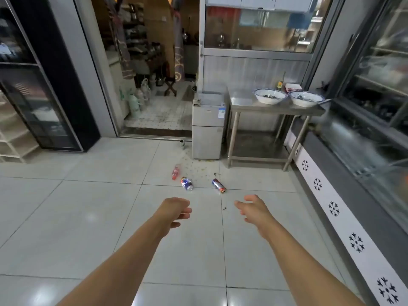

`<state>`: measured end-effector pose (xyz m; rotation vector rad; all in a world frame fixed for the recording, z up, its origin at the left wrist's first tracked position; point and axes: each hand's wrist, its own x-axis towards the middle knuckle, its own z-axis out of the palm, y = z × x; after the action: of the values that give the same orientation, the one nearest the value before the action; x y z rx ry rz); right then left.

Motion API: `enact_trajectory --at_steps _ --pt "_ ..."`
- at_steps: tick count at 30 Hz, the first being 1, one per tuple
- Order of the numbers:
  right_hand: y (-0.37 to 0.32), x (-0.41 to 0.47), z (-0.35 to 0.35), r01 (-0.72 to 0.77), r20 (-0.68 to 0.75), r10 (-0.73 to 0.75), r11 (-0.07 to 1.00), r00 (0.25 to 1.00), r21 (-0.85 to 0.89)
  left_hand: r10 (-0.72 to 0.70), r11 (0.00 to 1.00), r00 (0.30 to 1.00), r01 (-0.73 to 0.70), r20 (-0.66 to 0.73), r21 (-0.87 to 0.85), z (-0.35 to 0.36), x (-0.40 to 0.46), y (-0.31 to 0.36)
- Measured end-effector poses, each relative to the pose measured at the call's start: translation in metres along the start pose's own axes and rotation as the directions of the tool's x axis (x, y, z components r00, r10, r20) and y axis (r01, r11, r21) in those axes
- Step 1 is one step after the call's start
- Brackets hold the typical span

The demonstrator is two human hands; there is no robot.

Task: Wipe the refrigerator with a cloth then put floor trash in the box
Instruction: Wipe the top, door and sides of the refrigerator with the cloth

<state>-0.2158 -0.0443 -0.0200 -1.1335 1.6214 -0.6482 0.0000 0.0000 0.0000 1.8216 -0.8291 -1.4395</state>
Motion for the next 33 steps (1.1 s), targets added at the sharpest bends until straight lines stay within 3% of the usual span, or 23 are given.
enact_trajectory --at_steps 18,33 --pt "-0.18 0.33 0.027 0.059 0.047 -0.057 0.997 0.997 -0.048 0.0 1.0 0.997 0.0 -0.077 0.002 -0.017 0.286 0.214" --pt "-0.347 0.599 0.107 0.027 -0.068 -0.025 0.999 0.997 0.026 0.101 0.992 0.994 -0.104 0.041 0.073 -0.096 0.572 0.391"
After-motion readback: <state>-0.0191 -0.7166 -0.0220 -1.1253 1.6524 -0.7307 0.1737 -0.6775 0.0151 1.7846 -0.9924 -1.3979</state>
